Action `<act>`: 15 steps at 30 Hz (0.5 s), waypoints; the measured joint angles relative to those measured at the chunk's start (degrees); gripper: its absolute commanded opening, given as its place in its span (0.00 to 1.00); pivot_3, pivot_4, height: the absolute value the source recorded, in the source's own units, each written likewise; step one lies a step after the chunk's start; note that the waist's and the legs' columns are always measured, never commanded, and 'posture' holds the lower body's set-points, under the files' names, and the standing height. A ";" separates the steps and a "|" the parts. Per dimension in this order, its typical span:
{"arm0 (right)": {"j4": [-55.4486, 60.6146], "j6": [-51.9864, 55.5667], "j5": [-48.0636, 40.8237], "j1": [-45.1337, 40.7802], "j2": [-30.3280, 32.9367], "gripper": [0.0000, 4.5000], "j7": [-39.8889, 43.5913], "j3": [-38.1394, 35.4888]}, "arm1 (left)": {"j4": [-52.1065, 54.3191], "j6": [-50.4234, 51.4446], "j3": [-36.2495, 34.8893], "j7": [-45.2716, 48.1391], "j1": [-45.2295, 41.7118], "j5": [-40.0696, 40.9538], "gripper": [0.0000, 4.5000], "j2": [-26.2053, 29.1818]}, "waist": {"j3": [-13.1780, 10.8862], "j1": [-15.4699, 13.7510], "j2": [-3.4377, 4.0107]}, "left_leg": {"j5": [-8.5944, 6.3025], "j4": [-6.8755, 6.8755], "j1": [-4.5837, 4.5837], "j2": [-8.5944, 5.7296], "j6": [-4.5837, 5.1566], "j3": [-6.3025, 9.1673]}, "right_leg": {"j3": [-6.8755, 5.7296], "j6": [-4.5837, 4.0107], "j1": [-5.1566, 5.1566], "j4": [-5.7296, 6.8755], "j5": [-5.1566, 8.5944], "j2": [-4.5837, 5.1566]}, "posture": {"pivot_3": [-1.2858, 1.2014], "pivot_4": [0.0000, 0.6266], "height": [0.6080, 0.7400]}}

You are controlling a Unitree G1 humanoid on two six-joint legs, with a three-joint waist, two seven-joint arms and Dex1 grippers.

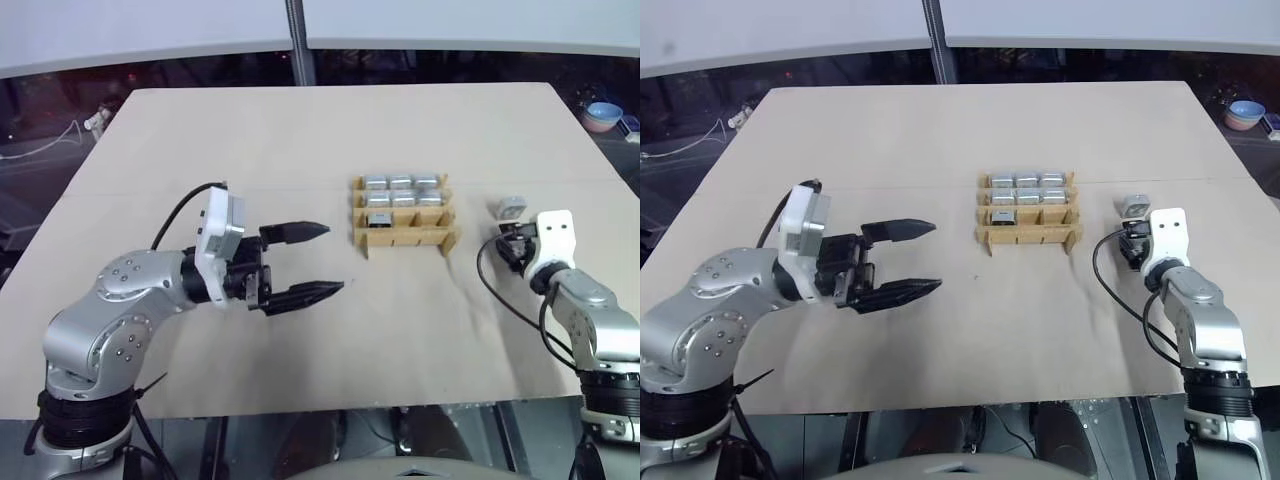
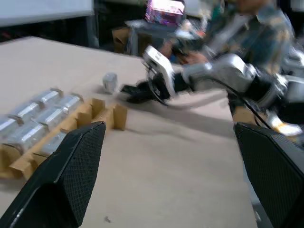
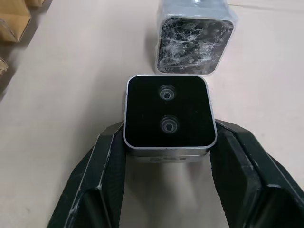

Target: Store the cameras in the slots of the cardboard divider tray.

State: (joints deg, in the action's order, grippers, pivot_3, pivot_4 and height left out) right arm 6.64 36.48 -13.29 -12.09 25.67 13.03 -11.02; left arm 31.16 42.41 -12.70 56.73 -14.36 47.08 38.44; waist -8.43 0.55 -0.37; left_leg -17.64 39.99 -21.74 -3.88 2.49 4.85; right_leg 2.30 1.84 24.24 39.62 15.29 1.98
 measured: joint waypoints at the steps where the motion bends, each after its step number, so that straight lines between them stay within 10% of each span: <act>1: 1.90 -1.16 0.30 1.58 0.74 0.54 0.92 0.12 | -0.55 1.55 0.40 -2.25 -1.15 0.83 1.00 -0.70 | -0.01 -0.11 0.02 | 0.00 0.00 -0.01 -0.01 0.00 0.01 | -0.01 0.00 0.00 0.00 0.00 0.01 | 0.52 0.24 1.00; 8: 30.59 -17.78 1.81 14.32 14.98 0.54 20.09 8.27 | -13.44 26.51 3.22 -21.36 -19.94 21.97 1.00 -6.28 | -0.06 0.58 -0.06 | -0.02 0.02 0.09 0.02 0.02 0.05 | -0.05 0.04 -0.11 -0.04 0.01 -0.06 | 0.52 0.24 1.00; 15: 34.85 -22.47 6.41 6.87 17.18 0.54 25.16 15.88 | -30.10 39.02 5.02 -33.13 -29.08 35.03 1.00 -11.61 | -0.10 0.16 -0.17 | -0.01 0.06 0.04 -0.01 -0.02 0.09 | -0.06 0.03 -0.03 -0.01 0.00 -0.04 | 0.52 0.24 1.00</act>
State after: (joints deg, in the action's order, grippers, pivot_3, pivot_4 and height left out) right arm 41.49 14.01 -6.88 -5.22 42.85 38.19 4.86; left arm 1.06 81.43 -7.68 23.60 -43.44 82.11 26.83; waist -8.53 0.71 -0.54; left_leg -17.65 40.05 -21.70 -3.89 2.47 4.94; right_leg 2.25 1.87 24.21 39.60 15.30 1.94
